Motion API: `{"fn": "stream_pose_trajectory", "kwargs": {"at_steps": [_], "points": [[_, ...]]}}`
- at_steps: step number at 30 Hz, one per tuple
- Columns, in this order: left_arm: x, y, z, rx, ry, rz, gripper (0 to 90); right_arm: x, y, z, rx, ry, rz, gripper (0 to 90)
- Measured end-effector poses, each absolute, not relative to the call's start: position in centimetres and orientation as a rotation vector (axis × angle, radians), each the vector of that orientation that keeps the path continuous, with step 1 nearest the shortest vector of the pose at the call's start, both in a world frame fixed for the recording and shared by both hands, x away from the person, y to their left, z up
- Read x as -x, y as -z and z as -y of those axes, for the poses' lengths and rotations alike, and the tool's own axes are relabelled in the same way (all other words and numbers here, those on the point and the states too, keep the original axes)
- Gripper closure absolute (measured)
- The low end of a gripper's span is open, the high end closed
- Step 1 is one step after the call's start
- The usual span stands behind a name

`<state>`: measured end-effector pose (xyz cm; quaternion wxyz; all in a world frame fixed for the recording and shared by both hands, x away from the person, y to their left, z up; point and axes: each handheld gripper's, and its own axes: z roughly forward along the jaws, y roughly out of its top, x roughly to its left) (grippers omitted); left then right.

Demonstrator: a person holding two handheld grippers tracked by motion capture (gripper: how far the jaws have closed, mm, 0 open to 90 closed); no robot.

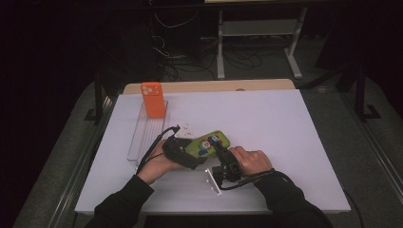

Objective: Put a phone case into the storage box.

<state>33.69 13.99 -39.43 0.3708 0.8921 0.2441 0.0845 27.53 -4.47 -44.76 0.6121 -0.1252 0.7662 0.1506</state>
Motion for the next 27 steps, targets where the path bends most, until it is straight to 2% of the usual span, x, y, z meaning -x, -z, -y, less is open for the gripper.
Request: {"fn": "stream_pose_trajectory", "kwargs": {"at_steps": [6,13,18,27], "points": [[-33.8,39.1,-14.6,-2.261,-0.206,-0.631,0.0,-27.9,44.6,4.8,0.255,-0.344,-1.781,75.4],[-33.9,38.7,-15.1,-2.214,-0.223,-0.646,0.0,-28.8,44.1,5.7,0.118,-0.409,-1.846,75.5],[-34.3,38.6,-15.6,-2.241,-0.251,-0.631,0.0,-29.2,43.5,6.4,0.026,-0.452,-1.913,75.5],[-34.3,38.7,-15.7,-2.222,-0.262,-0.650,0.0,-30.0,42.2,7.4,-0.293,-0.700,-2.043,75.5]]}}
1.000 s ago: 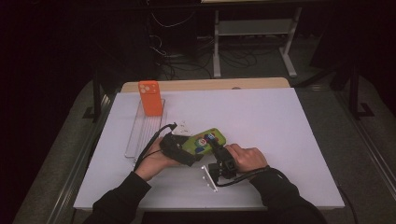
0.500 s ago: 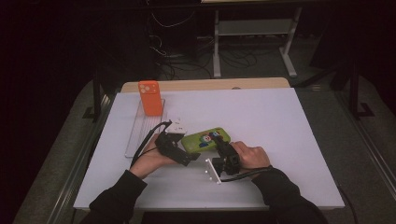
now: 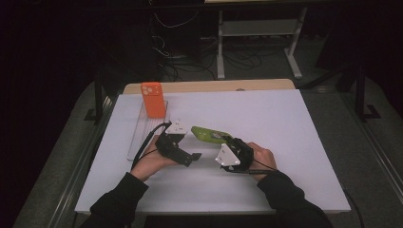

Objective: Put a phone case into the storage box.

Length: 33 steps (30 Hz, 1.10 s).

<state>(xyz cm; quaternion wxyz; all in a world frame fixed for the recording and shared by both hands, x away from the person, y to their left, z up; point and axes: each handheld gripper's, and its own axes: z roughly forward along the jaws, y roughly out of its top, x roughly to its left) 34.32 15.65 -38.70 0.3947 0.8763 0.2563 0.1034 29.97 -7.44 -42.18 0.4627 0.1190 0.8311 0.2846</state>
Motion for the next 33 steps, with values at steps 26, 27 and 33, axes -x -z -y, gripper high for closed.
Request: {"fn": "stream_pose_trajectory", "kwargs": {"at_steps": [26,27,33], "points": [[-34.7,38.0,-15.7,-2.128,-0.252,-0.739,0.0,-32.4,40.7,10.6,-1.080,-1.347,-2.245,75.4],[-34.8,37.9,-15.6,-2.116,-0.246,-0.743,0.0,-32.4,40.6,10.6,-1.106,-1.360,-2.244,75.4],[-35.2,36.9,-15.1,-2.047,-0.234,-0.758,0.0,-32.3,40.7,10.2,-1.113,-1.367,-2.232,75.4]]}}
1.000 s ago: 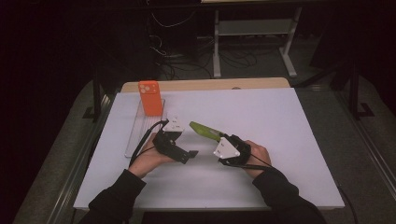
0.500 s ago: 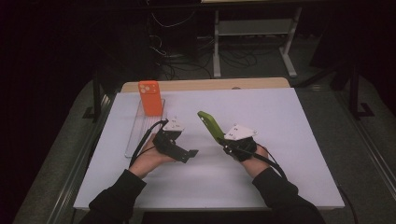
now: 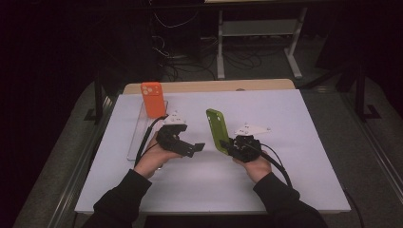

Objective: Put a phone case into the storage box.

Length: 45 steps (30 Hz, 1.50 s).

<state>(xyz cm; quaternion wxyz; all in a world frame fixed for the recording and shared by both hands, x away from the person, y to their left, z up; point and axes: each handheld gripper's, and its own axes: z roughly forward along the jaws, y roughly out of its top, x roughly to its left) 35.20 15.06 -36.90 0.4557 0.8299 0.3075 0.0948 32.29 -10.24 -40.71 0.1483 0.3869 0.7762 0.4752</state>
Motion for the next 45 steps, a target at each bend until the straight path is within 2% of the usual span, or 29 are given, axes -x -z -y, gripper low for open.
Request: {"fn": "stream_pose_trajectory", "kwargs": {"at_steps": [18,34,38,45], "points": [[-36.5,36.0,-12.6,-1.921,-0.194,-0.745,0.0,-31.7,40.3,8.6,-1.088,-1.447,-2.228,75.4],[-36.8,36.5,-12.5,-1.893,-0.212,-0.740,0.0,-30.8,40.3,6.6,-1.022,-1.473,-2.263,75.4],[-36.9,36.7,-12.8,-1.873,-0.215,-0.751,5.5,-30.9,40.4,6.6,-1.011,-1.459,-2.264,75.4],[-36.7,36.6,-12.7,-1.849,-0.210,-0.767,8.0,-30.9,40.5,6.5,-1.009,-1.443,-2.267,75.4]]}}
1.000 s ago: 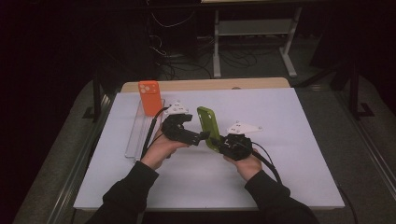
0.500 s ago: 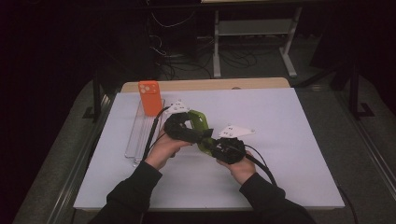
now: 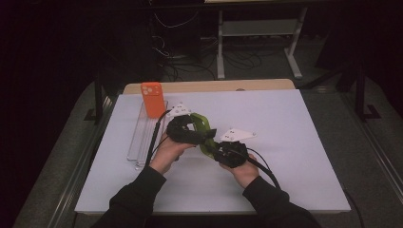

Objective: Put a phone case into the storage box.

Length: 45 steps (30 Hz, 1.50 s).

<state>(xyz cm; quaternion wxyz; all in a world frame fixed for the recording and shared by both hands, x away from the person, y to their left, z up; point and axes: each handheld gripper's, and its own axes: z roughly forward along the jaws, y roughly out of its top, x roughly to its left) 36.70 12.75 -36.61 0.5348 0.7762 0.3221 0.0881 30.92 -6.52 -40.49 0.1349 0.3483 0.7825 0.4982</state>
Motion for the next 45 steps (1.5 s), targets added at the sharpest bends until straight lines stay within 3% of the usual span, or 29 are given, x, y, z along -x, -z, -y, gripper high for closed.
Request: {"fn": "stream_pose_trajectory", "kwargs": {"at_steps": [11,17,35,45], "points": [[-36.7,36.7,-12.6,-1.840,-0.196,-0.763,11.3,-31.0,40.7,6.6,-0.989,-1.407,-2.273,74.1],[-36.9,36.5,-13.1,-1.843,-0.225,-0.754,13.0,-31.1,40.6,6.9,-0.995,-1.406,-2.285,47.8],[-37.8,34.7,-14.4,-1.840,-0.284,-0.773,13.2,-31.4,41.4,11.9,-1.022,-1.216,-2.320,2.2],[-39.0,31.8,-15.5,-1.843,-0.352,-0.756,13.3,-30.4,42.2,15.2,-1.044,-1.173,-2.315,0.0]]}}
